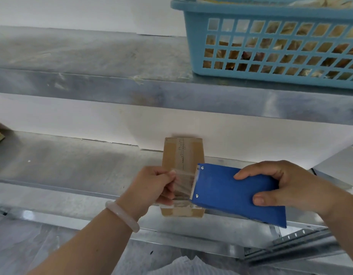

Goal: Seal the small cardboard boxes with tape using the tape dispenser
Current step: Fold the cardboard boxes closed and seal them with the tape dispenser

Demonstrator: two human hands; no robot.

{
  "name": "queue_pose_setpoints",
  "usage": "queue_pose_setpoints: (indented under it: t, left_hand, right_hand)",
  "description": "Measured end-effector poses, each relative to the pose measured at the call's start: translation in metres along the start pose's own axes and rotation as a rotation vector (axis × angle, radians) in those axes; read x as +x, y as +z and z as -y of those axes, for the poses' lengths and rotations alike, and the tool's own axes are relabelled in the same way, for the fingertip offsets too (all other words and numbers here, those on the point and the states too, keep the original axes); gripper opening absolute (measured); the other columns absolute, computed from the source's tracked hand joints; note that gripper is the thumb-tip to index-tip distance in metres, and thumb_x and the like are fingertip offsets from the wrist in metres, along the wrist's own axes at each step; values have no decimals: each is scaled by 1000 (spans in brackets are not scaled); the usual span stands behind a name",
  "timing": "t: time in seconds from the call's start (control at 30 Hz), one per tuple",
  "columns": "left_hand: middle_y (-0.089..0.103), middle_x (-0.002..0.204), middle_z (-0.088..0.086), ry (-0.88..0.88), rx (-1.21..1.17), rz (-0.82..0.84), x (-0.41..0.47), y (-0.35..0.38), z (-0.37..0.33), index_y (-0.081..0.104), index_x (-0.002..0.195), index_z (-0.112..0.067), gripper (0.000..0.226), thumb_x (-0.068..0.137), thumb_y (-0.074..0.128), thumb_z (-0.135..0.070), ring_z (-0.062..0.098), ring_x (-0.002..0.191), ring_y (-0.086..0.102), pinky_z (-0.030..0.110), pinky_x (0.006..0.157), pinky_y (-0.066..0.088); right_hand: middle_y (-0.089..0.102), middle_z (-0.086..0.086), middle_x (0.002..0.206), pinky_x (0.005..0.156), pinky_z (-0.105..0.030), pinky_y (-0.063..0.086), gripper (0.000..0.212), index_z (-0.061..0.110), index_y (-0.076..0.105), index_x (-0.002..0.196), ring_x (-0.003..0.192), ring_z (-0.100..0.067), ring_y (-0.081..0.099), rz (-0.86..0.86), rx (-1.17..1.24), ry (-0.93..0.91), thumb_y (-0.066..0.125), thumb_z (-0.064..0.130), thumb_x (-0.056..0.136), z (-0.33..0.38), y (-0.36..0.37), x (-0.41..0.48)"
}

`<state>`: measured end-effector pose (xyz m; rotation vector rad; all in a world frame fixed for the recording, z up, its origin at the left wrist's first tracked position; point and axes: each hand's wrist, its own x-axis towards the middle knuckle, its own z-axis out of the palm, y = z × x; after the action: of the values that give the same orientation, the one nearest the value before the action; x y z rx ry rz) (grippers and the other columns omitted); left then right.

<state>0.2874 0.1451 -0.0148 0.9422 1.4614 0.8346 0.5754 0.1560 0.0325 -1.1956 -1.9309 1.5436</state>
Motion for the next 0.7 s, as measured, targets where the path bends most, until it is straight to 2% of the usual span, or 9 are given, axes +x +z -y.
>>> queue_pose_setpoints:
  t: [0.13,0.27,0.4,0.53,0.7]
  left_hand:
    - [58,57,7,9,-19,-30,-9,-12,14,68,55,-13,41,95,59,-13,17,48,55,35,55,56]
    - [57,54,7,13,-68,-77,-16,-7,24,69,60,-8,36,94,59,-12,18,45,53,32,50,54]
    - [55,53,6,32,-78,-177,-17,-17,31,70,63,-6,35,95,57,-11,17,46,52,32,52,52]
    - [56,56,7,55,-19,-159,-21,-27,38,72,77,2,28,95,57,-14,17,49,54,31,51,52]
    - [56,55,5,51,40,-193,-17,-36,51,72,71,-5,31,96,57,-15,16,49,54,32,51,52]
  right_hand:
    - [73,15,102,73,-14,52,65,41,76,90,91,-5,69,48,-18,20,89,66,31,-2,-4,-4]
    - [73,13,101,72,-15,53,66,40,76,91,89,-6,70,87,-53,14,88,66,32,-4,-3,-4]
    - [73,9,104,77,-21,56,66,38,76,94,93,-12,70,90,-80,7,89,64,35,-7,-9,-7]
    - [73,10,106,77,-20,55,66,37,77,94,95,-10,70,99,-92,21,90,64,35,-11,-15,-13]
    - [73,14,104,76,-17,54,70,39,76,95,93,-8,70,70,-143,65,88,67,31,-18,-24,-21]
